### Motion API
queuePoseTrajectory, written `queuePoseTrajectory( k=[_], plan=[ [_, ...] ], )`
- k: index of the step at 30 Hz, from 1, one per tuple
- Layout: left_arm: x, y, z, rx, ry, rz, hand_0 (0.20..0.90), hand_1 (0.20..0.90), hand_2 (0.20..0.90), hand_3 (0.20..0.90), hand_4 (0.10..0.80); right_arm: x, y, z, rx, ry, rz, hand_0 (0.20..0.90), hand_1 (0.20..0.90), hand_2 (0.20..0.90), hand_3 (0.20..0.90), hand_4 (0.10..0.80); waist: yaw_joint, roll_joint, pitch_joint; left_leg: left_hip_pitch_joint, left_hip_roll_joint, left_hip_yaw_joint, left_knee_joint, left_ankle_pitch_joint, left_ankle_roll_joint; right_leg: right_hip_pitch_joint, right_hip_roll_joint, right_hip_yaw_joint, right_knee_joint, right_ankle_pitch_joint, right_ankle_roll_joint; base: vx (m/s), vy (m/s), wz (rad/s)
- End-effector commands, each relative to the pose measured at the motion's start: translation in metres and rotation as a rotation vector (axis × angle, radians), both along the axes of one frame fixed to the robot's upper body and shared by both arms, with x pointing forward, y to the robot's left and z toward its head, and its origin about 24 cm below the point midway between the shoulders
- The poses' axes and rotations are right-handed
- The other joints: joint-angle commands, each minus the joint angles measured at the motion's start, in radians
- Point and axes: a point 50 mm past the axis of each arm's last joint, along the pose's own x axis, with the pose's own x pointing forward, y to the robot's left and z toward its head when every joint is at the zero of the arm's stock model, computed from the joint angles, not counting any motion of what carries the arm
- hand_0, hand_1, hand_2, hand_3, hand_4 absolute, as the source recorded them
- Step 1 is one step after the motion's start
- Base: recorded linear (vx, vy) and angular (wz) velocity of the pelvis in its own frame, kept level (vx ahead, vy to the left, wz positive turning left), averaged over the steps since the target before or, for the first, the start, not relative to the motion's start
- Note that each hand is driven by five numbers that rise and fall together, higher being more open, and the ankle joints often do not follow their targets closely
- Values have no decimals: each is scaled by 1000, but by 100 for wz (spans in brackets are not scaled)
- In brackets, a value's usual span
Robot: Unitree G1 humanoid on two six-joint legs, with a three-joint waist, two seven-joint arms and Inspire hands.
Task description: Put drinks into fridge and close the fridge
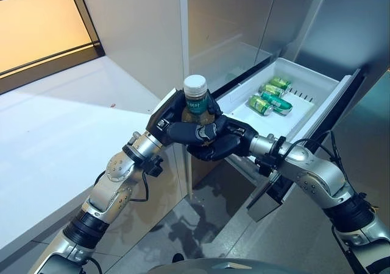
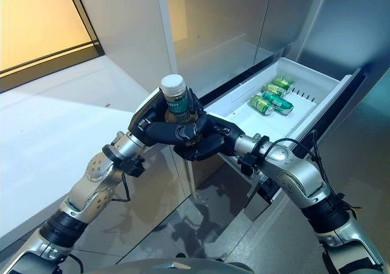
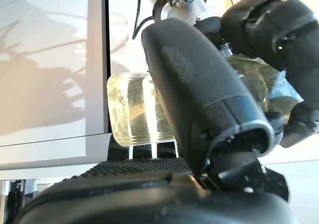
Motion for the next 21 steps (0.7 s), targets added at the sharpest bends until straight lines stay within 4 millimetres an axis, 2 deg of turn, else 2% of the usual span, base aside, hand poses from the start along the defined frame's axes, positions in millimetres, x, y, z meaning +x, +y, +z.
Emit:
queuePoseTrajectory(
  k=[1, 5, 7, 13, 17, 21],
  plan=[
    [-5, -31, 53, -196, -246, -184, 300, 300, 300, 200, 100, -1, 29, 57, 350, -181, 85, 300, 300, 300, 200, 100, 13, -17, -79, 39, -11, 17, 2, -104, 12, -30, -2, -5, 53, 3, 51, 0, 0, 0],
    [-4, -37, 44, -152, -213, -216, 300, 300, 300, 200, 100, 4, 25, 57, 353, -190, 6, 300, 300, 300, 200, 100, 12, -16, -76, 39, -9, 19, 2, -103, 12, -29, -3, -8, 52, 4, 51, 0, 0, 0],
    [-5, -40, 43, -117, -225, -247, 900, 900, 900, 900, 800, 9, 19, 58, 318, -220, -47, 300, 300, 300, 200, 100, 12, -14, -78, 31, -9, 19, 2, -96, 12, -35, -3, -9, 49, 11, 51, 0, 0, 0],
    [-11, -50, 48, -54, -262, -345, 900, 900, 900, 900, 800, 21, 9, 62, 278, -253, -155, 300, 300, 300, 200, 100, 9, -13, -79, 31, -8, 20, 2, -96, 10, -34, -2, -10, 44, 15, 51, 0, 0, 0],
    [-14, -54, 56, -11, -336, -366, 900, 900, 900, 900, 800, 31, 0, 77, 224, -372, -262, 300, 300, 300, 200, 100, 8, -11, -79, 30, -8, 18, 2, -96, 10, -32, -1, -8, 40, 17, 50, 0, 0, 0],
    [-14, -49, 67, -48, -383, -320, 900, 900, 900, 900, 800, 40, -16, 92, 146, -488, -392, 300, 300, 300, 200, 100, 11, -12, -79, 30, -8, 17, 2, -97, 9, -31, 1, -6, 39, 17, 49, 0, 0, 0]
  ],
)
